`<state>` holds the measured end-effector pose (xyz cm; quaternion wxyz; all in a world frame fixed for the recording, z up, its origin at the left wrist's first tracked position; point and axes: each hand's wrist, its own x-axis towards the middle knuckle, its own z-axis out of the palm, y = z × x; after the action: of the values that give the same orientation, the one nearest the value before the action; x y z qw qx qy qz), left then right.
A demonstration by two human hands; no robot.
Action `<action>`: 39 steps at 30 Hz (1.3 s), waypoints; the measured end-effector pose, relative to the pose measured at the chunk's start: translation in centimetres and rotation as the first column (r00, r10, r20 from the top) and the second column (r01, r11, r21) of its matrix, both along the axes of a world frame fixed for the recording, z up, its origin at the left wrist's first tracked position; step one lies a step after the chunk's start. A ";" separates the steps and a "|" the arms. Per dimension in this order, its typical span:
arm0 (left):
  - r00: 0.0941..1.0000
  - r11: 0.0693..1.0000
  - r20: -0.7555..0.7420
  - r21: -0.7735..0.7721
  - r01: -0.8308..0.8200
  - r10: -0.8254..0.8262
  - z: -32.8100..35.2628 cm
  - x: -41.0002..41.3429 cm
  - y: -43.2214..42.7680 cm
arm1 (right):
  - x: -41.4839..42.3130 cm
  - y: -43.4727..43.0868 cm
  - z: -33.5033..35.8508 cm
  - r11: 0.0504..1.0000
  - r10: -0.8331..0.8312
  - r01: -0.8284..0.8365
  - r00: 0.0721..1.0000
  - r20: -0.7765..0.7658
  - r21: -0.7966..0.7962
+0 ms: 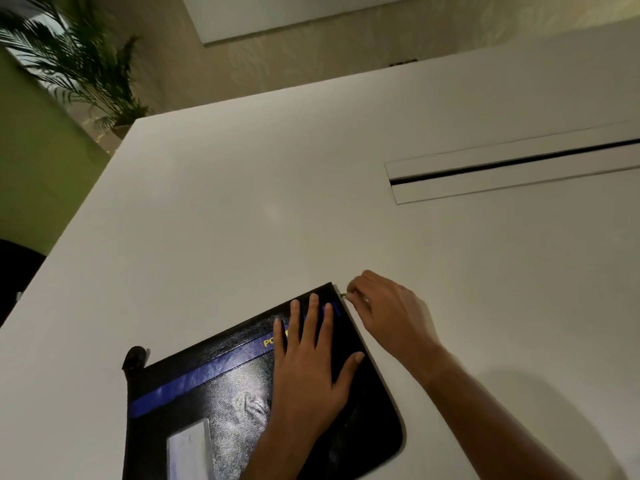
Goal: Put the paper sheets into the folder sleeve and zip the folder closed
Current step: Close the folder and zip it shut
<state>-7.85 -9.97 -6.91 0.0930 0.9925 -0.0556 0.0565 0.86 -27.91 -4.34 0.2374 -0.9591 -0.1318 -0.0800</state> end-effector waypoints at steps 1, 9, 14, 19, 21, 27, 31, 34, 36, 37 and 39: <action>1.000 0.999 0.016 -0.043 -0.011 0.012 0.6 0.3 0.5 | -0.9 -0.3 0.5 0.998 -0.044 0.046 0.998 -0.047 0.044; 0.960 0.972 -0.159 -0.009 -0.233 0.229 3.9 3.2 8.5 | -10.2 -0.8 3.9 0.958 -0.283 0.257 0.778 -0.561 -0.126; 0.961 0.980 -0.221 -0.076 -0.185 0.165 4.5 3.4 13.0 | -14.8 -1.8 5.6 0.954 -0.285 0.240 0.543 -0.790 -0.179; 0.940 0.990 -0.319 -0.031 -0.138 0.121 5.0 3.5 16.5 | -18.7 1.7 5.5 0.898 -0.249 0.437 0.399 -0.882 -0.056; 0.941 0.995 -0.326 -0.007 -0.102 0.094 5.1 3.5 16.6 | -19.0 3.2 5.1 0.858 -0.246 0.514 0.425 -0.871 0.009; 0.940 0.982 -0.323 -0.111 -0.156 0.113 5.1 3.9 17.2 | -20.7 7.2 4.6 0.717 -0.220 0.658 0.528 -0.820 0.232; 0.952 0.938 -0.272 -0.274 -0.214 0.138 4.8 3.4 18.0 | -21.1 9.5 3.9 0.505 -0.158 0.733 0.598 -0.786 0.456; 0.959 0.879 -0.229 -0.405 -0.252 0.169 4.9 3.2 19.0 | -20.3 10.3 3.7 0.465 -0.252 0.720 0.666 -0.703 0.515; 0.964 0.834 -0.191 -0.488 -0.257 0.186 5.6 3.0 19.6 | -19.3 10.6 4.3 0.515 -0.347 0.691 0.709 -0.614 0.507; 0.965 0.809 -0.170 -0.528 -0.260 0.199 6.1 3.0 20.0 | -18.6 10.8 4.8 0.521 -0.368 0.676 0.729 -0.578 0.521; 0.964 0.762 -0.134 -0.591 -0.265 0.231 7.3 2.9 21.0 | -17.1 10.9 6.0 0.553 -0.397 0.634 0.771 -0.498 0.540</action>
<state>-4.99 11.03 0.36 0.3979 0.9103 0.0993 0.0565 -16.20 -17.04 1.63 0.5552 -0.7960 0.2388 -0.0336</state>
